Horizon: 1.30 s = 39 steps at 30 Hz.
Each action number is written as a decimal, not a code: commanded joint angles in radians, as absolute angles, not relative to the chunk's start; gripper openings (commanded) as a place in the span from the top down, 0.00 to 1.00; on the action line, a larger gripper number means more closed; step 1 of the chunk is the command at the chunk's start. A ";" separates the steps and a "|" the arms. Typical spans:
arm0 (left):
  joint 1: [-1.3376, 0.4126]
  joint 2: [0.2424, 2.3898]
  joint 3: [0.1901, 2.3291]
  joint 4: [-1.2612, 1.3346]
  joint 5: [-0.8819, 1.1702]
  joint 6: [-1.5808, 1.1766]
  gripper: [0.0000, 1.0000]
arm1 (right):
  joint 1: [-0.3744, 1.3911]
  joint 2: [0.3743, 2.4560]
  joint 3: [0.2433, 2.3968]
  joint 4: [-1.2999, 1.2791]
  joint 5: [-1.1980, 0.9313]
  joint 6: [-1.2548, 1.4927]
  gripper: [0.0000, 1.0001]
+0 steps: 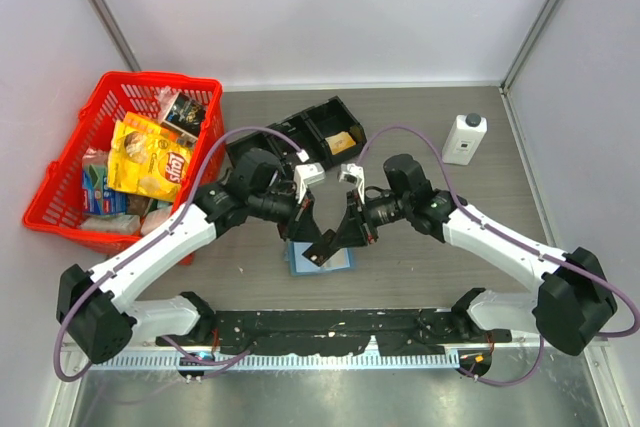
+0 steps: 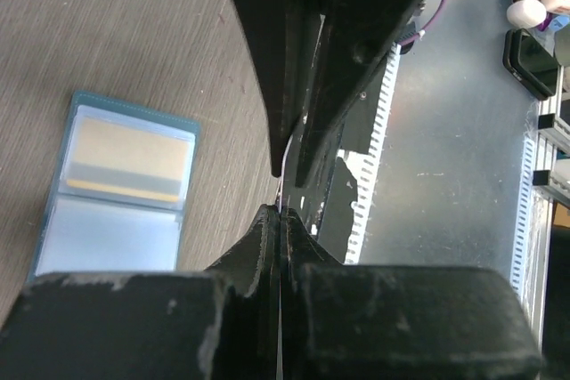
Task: Take the credit cards out of the card holder
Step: Remove the credit card from the card holder.
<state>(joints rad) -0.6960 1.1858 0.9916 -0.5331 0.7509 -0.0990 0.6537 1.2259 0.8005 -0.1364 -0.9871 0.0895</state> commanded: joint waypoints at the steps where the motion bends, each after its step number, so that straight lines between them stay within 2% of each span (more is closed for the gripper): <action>1: -0.693 1.206 1.042 -0.523 0.787 -0.095 1.00 | 0.660 1.220 0.842 -0.123 -1.022 0.077 0.99; 2: -0.695 1.201 1.039 -0.514 0.775 -0.107 0.99 | 0.657 1.218 0.838 -0.118 -1.016 0.080 0.99; 9: -0.643 1.083 0.896 -0.306 0.605 -0.283 0.54 | 0.586 1.166 0.739 0.162 -1.046 0.296 0.99; 12: -0.583 1.028 0.804 -0.139 0.627 -0.414 0.43 | 0.565 1.152 0.704 0.242 -1.066 0.350 0.99; 14: -0.562 0.999 0.760 -0.025 0.672 -0.497 0.40 | 0.548 1.147 0.680 0.316 -1.077 0.429 0.99; 20: -0.551 0.977 0.651 0.219 0.718 -0.676 0.39 | 0.515 1.143 0.609 0.590 -1.088 0.616 0.99; 28: -0.551 0.957 0.583 0.371 0.716 -0.785 0.43 | 0.491 1.155 0.557 0.819 -1.075 0.761 0.99; 32: -0.551 0.950 0.578 0.400 0.713 -0.813 0.50 | 0.482 1.169 0.534 0.885 -1.074 0.810 0.99; 34: -0.551 0.950 0.581 0.403 0.713 -0.818 0.62 | 0.480 1.173 0.526 0.894 -1.069 0.813 0.99; 36: -0.551 0.948 0.591 0.399 0.712 -0.818 0.82 | 0.477 1.180 0.520 0.902 -1.060 0.819 0.99; 38: -0.549 0.951 0.604 0.376 0.706 -0.801 0.96 | 0.474 1.181 0.515 0.904 -1.048 0.819 0.99; 39: -0.551 0.956 0.617 0.352 0.700 -0.787 1.00 | 0.474 1.181 0.512 0.904 -1.040 0.818 0.99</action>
<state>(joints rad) -0.5549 0.9649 0.5789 0.3367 0.7063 -0.8093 0.4801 1.1809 0.5190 0.8104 -1.0546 0.7921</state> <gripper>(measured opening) 0.075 0.032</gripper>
